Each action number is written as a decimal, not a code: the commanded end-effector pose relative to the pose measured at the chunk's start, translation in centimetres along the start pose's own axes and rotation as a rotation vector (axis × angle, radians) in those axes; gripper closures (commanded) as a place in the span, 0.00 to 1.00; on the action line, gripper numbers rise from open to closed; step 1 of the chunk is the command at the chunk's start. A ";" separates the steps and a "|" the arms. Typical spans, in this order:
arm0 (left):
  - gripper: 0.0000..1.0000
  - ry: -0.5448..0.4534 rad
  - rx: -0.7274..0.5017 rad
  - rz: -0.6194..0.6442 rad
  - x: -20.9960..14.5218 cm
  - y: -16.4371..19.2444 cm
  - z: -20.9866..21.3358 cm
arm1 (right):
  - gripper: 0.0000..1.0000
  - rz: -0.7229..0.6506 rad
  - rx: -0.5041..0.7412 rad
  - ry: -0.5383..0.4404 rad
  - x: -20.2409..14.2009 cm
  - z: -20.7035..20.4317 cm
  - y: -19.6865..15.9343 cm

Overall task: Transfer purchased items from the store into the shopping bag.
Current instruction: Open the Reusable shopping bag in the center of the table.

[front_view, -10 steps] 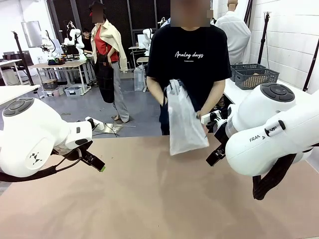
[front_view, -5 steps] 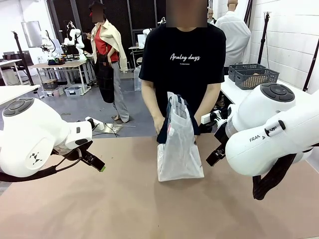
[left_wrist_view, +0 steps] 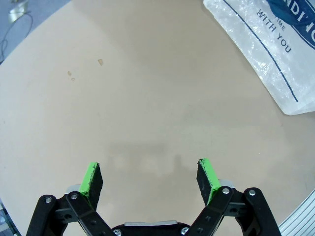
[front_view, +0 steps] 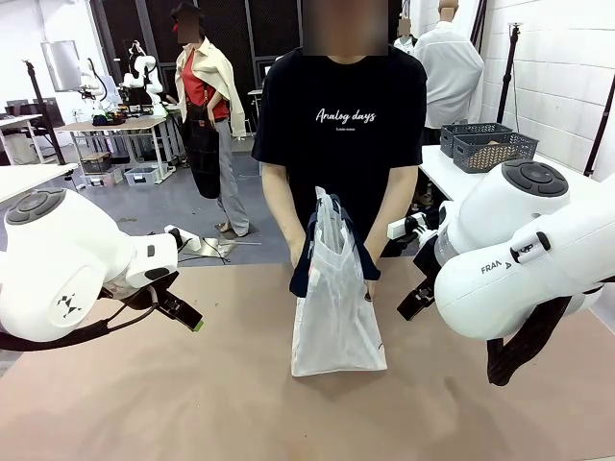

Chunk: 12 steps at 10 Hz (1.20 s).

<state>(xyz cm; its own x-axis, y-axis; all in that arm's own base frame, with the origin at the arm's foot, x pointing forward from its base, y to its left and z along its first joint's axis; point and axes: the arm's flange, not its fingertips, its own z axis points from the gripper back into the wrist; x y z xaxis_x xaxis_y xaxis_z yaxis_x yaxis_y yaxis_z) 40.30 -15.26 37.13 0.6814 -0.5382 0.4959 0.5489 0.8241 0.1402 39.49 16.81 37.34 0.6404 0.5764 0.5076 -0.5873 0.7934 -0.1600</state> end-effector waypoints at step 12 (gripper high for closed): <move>0.00 0.000 0.000 0.003 0.0 0.1 0.0 | 0.00 0.000 0.000 0.000 0.0 0.0 0.0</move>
<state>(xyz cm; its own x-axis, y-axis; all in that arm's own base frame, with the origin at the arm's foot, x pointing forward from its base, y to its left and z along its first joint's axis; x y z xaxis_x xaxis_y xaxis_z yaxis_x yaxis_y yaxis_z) 40.30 -15.26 37.13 0.6814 -0.5382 0.4959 0.5489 0.8241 0.1402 39.49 16.81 37.34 0.6404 0.5764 0.5076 -0.5873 0.7934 -0.1600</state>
